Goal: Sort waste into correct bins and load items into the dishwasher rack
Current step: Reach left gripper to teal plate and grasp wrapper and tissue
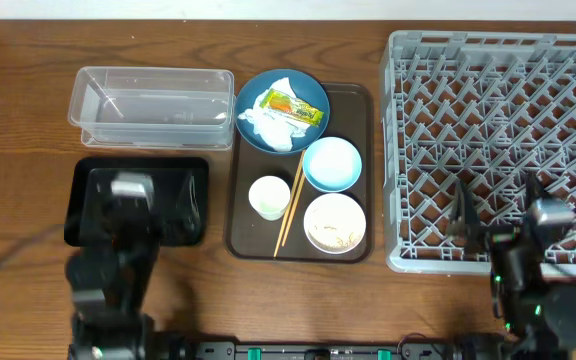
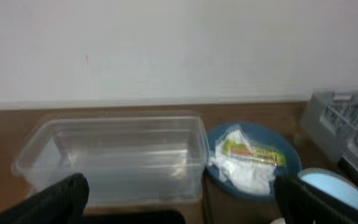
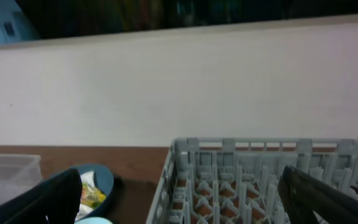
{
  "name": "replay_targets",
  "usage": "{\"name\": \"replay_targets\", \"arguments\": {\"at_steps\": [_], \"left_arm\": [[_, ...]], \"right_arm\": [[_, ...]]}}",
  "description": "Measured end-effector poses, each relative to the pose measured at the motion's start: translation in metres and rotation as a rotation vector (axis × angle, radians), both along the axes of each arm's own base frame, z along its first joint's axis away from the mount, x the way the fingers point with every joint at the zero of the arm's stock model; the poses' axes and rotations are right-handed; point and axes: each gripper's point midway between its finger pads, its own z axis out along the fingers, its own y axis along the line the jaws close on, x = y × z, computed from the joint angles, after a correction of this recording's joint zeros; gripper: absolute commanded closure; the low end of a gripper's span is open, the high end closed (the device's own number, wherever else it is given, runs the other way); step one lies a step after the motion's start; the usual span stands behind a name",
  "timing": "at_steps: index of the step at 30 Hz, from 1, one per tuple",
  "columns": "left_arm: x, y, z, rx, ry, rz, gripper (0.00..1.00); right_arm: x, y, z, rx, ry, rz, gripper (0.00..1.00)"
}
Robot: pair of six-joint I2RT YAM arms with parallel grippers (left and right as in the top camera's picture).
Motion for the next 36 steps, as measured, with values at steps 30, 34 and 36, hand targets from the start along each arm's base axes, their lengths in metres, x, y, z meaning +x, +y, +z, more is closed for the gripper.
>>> {"name": "replay_targets", "arguments": {"at_steps": [30,34,36], "left_arm": [[0.202,-0.157,-0.089,0.087,0.823,-0.323,0.02],[0.221,-0.167,-0.12,0.055,0.843,-0.241,0.02],[0.227,-0.167,-0.14,0.033,0.869,-0.175,0.02]], "right_arm": [[0.089,0.034,-0.03,0.017,0.852,0.2,0.01],[0.083,0.036,-0.034,0.026,0.879,0.213,0.01],[0.081,0.037,-0.036,0.028,0.891,0.217,0.02]]}}
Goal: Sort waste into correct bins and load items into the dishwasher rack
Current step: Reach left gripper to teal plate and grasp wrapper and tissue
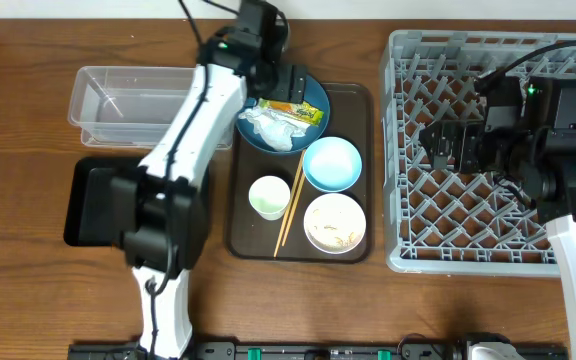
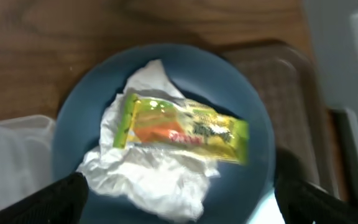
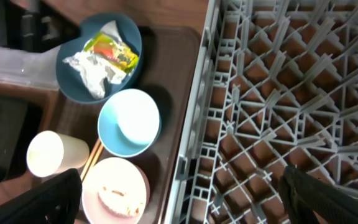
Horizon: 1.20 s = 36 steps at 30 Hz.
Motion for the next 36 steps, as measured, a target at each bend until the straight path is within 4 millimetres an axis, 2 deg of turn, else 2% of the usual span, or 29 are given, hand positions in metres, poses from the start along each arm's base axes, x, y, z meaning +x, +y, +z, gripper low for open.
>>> {"name": "replay_targets", "arguments": {"at_steps": [2,7,16,22,23,24,26,29,32,36], "left_arm": [[0.004,0.001,-0.022,0.014,0.032,0.071,0.02],[0.009,0.007,-0.063,0.065,0.079,0.237,0.02],[0.017,0.004,-0.09,0.083,0.073,0.332,0.02],[0.017,0.007,-0.118,0.108,0.099,0.351,0.0],[0.018,0.006,-0.118,0.11,0.094,0.355,0.04],[0.018,0.006,-0.118,0.108,0.094,0.36,0.13],[0.018,0.007,-0.118,0.109,0.093,0.368,0.41],[0.019,0.01,-0.118,0.112,0.093,0.38,0.68],[0.017,0.01,-0.119,0.116,0.099,0.379,0.86],[0.013,0.007,-0.12,0.108,0.119,0.368,0.94]], "right_arm": [[-0.004,0.001,-0.002,0.003,0.019,0.003,0.01],[-0.008,0.001,-0.006,0.005,0.043,0.005,0.01],[-0.008,0.001,-0.006,0.006,0.043,0.005,0.01],[-0.008,0.001,-0.006,0.006,0.043,0.005,0.01],[-0.008,0.001,-0.006,0.006,0.043,0.005,0.01],[-0.008,0.001,-0.006,0.006,0.043,0.005,0.01],[-0.008,0.001,-0.006,0.006,0.043,0.005,0.01],[-0.008,0.001,-0.006,0.006,0.043,0.005,0.01],[-0.008,0.001,-0.006,0.006,0.043,0.005,0.01],[-0.008,0.001,-0.006,0.006,0.043,0.005,0.01]]}}
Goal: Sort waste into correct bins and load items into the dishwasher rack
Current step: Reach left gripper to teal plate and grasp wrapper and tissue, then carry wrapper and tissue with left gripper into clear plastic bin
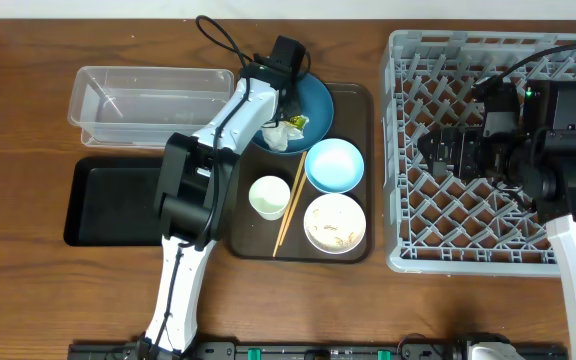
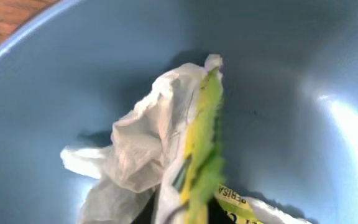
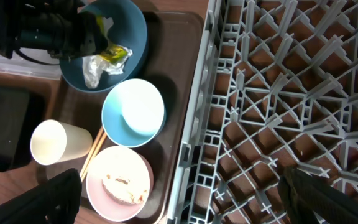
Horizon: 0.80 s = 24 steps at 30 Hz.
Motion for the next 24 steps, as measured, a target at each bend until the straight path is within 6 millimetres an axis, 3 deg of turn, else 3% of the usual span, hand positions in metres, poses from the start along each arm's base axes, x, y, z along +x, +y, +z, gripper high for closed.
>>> {"name": "replay_targets", "arguments": {"at_steps": [5,8,11,14,16,19,22,24], "left_arm": [[-0.006,-0.005,0.006,-0.028,0.021,-0.015,0.94],[-0.008,-0.008,0.027,-0.051,0.001,-0.023,0.94],[-0.005,-0.009,0.077,-0.083,-0.083,-0.033,0.94],[-0.007,-0.002,0.151,-0.117,-0.209,-0.032,0.94],[-0.012,0.01,0.195,-0.12,-0.291,-0.018,0.94],[-0.019,0.042,0.238,-0.075,-0.365,0.06,0.94],[-0.023,0.084,0.241,-0.003,-0.361,0.191,0.94],[-0.018,0.117,0.231,0.039,-0.346,0.299,0.93]], "right_arm": [[0.0,0.0,0.0,0.0,0.0,0.0,0.01],[0.0,0.0,0.0,0.0,0.0,0.0,0.01],[0.0,0.0,0.0,0.0,0.0,0.0,0.01],[0.0,0.0,0.0,0.0,0.0,0.0,0.01],[0.0,0.0,0.0,0.0,0.0,0.0,0.02],[0.0,0.0,0.0,0.0,0.0,0.0,0.02],[0.0,0.0,0.0,0.0,0.0,0.0,0.02],[0.0,0.0,0.0,0.0,0.0,0.0,0.02]]}}
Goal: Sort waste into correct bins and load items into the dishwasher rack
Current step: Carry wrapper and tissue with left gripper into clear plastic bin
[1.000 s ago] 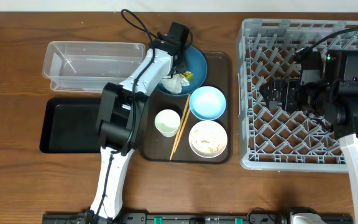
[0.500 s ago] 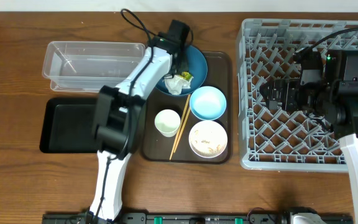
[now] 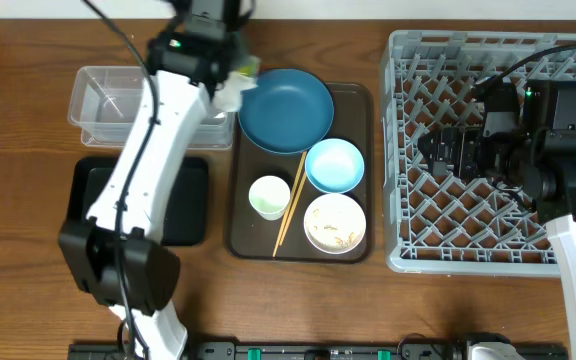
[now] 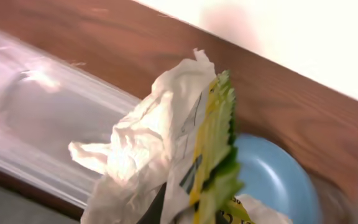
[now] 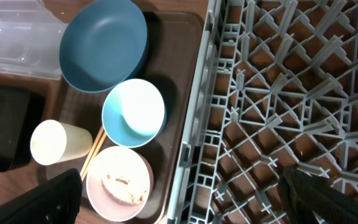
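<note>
My left gripper (image 3: 232,82) is shut on a crumpled white tissue (image 4: 148,149) and a yellow-green wrapper (image 4: 213,152). It holds them above the right end of the clear plastic bin (image 3: 118,105). The dark blue plate (image 3: 286,110) on the brown tray (image 3: 358,100) is bare. A light blue bowl (image 3: 333,164), a white cup (image 3: 268,197), wooden chopsticks (image 3: 290,210) and a pale bowl with food scraps (image 3: 334,223) also sit on the tray. My right gripper (image 5: 191,208) hangs open over the left part of the grey dishwasher rack (image 3: 508,70), with nothing in it.
A black bin (image 3: 183,205) lies in front of the clear bin, left of the tray. My left arm (image 3: 138,170) reaches across both bins from the front. A pale wall (image 4: 291,43) stands behind the wooden table (image 3: 28,290).
My left gripper was down on the blue plate, shut on the tissue and wrapper. Now it holds them up over the clear bin's right end, and the plate is bare. The right arm is unchanged.
Both arms sat low at the table's front, with the waste on the blue plate. Then my left gripper hung open above the plate and the right one over the rack. Then the left was shut on the waste. Now it holds the waste by the clear bin.
</note>
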{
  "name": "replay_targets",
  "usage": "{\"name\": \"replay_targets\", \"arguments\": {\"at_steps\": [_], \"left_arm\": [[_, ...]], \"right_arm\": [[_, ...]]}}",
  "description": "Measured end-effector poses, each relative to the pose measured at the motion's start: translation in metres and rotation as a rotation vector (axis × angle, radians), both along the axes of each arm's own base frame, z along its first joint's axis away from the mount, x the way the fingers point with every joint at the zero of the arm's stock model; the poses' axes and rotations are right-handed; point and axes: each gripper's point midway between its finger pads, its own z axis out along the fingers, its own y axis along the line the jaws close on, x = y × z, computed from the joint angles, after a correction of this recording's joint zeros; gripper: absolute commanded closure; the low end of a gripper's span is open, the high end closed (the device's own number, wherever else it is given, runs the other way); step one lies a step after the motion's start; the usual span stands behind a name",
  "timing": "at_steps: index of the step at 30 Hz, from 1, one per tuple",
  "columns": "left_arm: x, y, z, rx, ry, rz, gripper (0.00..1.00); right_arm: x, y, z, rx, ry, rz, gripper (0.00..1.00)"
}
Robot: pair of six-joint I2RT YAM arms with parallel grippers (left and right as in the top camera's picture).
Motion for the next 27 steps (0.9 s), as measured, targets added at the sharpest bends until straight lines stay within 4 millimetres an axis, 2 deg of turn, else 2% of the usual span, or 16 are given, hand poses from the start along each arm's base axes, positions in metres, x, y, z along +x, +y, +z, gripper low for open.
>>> {"name": "replay_targets", "arguments": {"at_steps": [3,6,8,10,13,20,24,27], "left_arm": [[0.012,0.043,-0.022,0.002,0.013,0.149,0.92],[0.019,0.078,-0.05,-0.011,0.038,0.279,0.83],[0.02,0.096,-0.071,-0.025,0.067,0.346,0.67],[0.02,0.104,-0.086,-0.035,0.096,0.379,0.53],[0.015,0.106,-0.1,-0.056,0.132,0.403,0.39],[0.015,0.1,-0.101,-0.071,0.138,0.389,0.17],[0.014,0.095,-0.091,-0.058,0.145,0.308,0.14],[0.007,0.085,-0.069,-0.056,0.153,0.177,0.14]], "right_arm": [[0.0,0.0,0.0,0.0,0.0,0.0,0.02],[0.0,0.0,0.0,0.0,0.0,0.0,0.03],[0.0,0.0,0.0,0.0,0.0,0.0,0.03],[0.0,0.0,0.0,0.0,0.0,0.0,0.03],[0.0,0.0,0.0,0.002,0.001,-0.003,0.02],[0.0,0.0,0.0,0.004,0.002,-0.005,0.02],[0.0,0.0,0.0,0.004,0.002,-0.006,0.01],[0.001,0.0,0.001,0.005,-0.002,-0.006,0.01]]}}
